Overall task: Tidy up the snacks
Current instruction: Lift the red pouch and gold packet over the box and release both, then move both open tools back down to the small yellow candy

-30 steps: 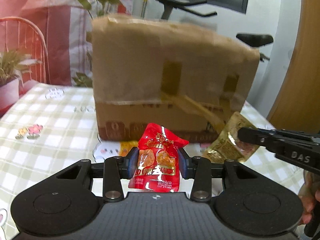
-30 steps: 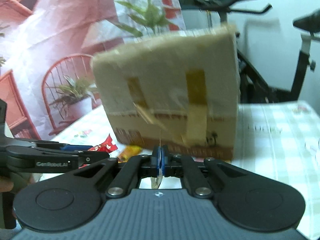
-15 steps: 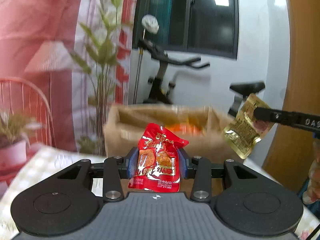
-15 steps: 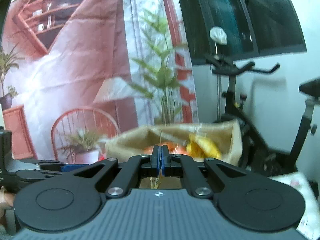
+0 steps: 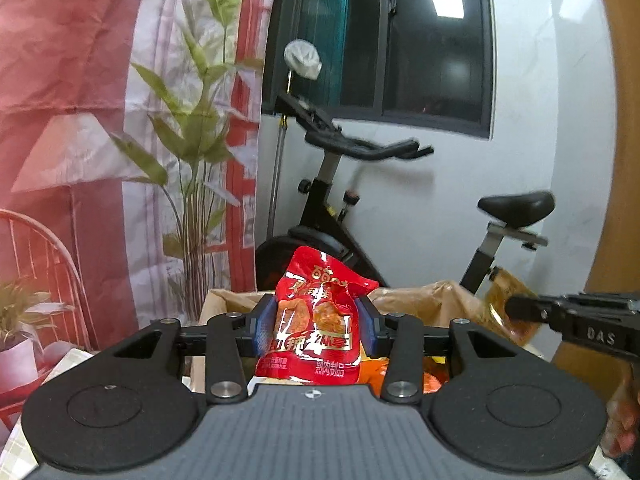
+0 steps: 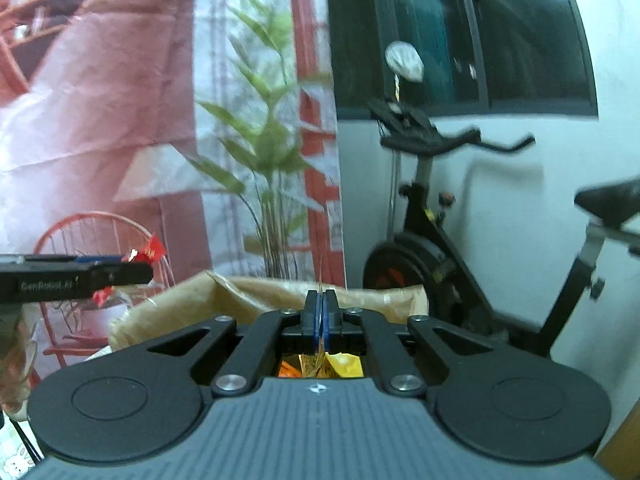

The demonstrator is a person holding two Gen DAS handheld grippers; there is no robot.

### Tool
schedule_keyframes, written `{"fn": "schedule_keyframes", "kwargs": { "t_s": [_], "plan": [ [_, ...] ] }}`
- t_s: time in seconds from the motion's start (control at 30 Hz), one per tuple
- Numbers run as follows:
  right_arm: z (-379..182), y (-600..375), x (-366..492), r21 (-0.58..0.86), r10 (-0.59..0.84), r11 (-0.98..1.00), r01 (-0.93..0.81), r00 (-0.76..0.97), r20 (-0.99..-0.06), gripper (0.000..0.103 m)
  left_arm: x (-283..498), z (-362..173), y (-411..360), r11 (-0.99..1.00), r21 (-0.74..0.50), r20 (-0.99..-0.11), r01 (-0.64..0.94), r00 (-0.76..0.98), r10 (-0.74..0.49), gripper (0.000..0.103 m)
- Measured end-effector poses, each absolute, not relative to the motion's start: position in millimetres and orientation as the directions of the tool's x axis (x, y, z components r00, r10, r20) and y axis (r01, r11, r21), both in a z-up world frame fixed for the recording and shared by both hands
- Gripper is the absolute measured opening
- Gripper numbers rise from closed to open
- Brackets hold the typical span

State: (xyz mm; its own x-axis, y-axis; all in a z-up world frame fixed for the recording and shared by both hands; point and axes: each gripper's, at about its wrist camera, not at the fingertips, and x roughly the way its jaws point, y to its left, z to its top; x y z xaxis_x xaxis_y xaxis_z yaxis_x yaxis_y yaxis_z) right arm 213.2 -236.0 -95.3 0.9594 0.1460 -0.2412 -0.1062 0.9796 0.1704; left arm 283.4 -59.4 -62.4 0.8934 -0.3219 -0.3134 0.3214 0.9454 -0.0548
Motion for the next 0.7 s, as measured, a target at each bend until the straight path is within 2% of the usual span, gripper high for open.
{"fn": "schedule_keyframes", "kwargs": {
  "t_s": [0.07,0.13,0.2,0.5,0.7],
  "plan": [
    [-102.5,-237.7,219.5,0.188,0.139,0.978,-0.087,0.949,-0.284,0.006,293.4,-67.3,-63.0,0.949,-0.044,-0.347,0.311,0.886,-0.307,0.05],
    [-106.3,-238.7,221.2,0.195,0.14,0.977,-0.082,0.941,-0.307,0.022,297.3,-69.4,-61.2,0.956,-0.04,-0.363,0.29,0.887,-0.284,0.054],
    [-106.8,-241.0,213.7,0.2,0.141,0.976,-0.083,0.945,-0.295,0.026,296.9,-69.0,-52.6,0.953,-0.062,-0.37,0.296,0.88,-0.297,0.057],
    [-112.1,-238.5,164.7,0.286,0.162,0.955,-0.082,0.95,-0.268,0.026,254.6,-73.0,-7.2,0.939,-0.109,-0.419,0.327,0.841,-0.342,0.057],
    [-135.9,-216.8,125.3,0.361,0.194,0.928,-0.09,0.945,-0.262,0.026,223.7,-92.8,27.6,0.942,-0.113,-0.482,0.317,0.812,-0.331,0.057]
  ]
}}
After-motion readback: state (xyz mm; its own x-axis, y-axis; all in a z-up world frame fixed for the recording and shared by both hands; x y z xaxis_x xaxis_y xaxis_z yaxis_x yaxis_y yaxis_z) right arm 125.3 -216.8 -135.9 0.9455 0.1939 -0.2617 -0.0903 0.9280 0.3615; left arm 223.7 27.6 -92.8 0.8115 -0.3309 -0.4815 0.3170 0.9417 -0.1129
